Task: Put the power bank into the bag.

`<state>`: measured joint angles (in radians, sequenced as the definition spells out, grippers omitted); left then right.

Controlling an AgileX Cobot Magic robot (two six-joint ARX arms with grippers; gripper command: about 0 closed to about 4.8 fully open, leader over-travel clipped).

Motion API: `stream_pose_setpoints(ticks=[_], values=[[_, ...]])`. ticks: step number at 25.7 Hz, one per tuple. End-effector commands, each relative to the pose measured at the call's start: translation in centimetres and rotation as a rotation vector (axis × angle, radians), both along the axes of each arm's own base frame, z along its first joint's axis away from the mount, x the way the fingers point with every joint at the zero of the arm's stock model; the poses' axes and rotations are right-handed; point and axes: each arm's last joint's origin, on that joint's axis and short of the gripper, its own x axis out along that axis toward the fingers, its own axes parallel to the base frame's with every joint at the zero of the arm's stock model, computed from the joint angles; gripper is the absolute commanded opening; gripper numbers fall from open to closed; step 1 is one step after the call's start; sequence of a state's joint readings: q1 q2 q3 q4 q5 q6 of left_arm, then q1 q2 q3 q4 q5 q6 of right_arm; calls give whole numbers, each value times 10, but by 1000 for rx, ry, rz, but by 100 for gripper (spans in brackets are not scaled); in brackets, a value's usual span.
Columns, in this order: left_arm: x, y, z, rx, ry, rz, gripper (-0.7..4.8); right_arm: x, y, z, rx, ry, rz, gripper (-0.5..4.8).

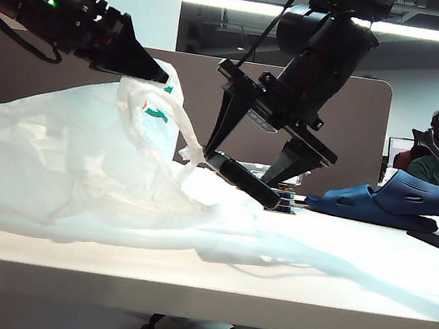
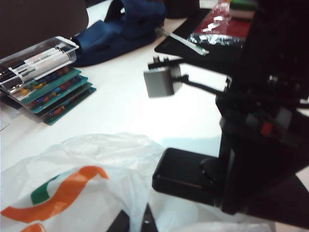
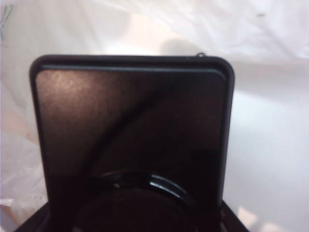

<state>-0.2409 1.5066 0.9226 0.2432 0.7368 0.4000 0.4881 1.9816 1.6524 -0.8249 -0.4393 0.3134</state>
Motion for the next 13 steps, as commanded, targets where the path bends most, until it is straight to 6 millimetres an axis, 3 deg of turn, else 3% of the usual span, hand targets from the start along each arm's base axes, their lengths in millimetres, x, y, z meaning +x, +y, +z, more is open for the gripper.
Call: stream_pose_setpoints(ticks=[1, 13], values=[[-1, -1, 4, -23, -9, -24, -6, -2, 4, 9, 78, -10, 40, 259], [-10, -10, 7, -123, 8, -351, -6, -5, 27, 16, 188, -83, 127, 259]])
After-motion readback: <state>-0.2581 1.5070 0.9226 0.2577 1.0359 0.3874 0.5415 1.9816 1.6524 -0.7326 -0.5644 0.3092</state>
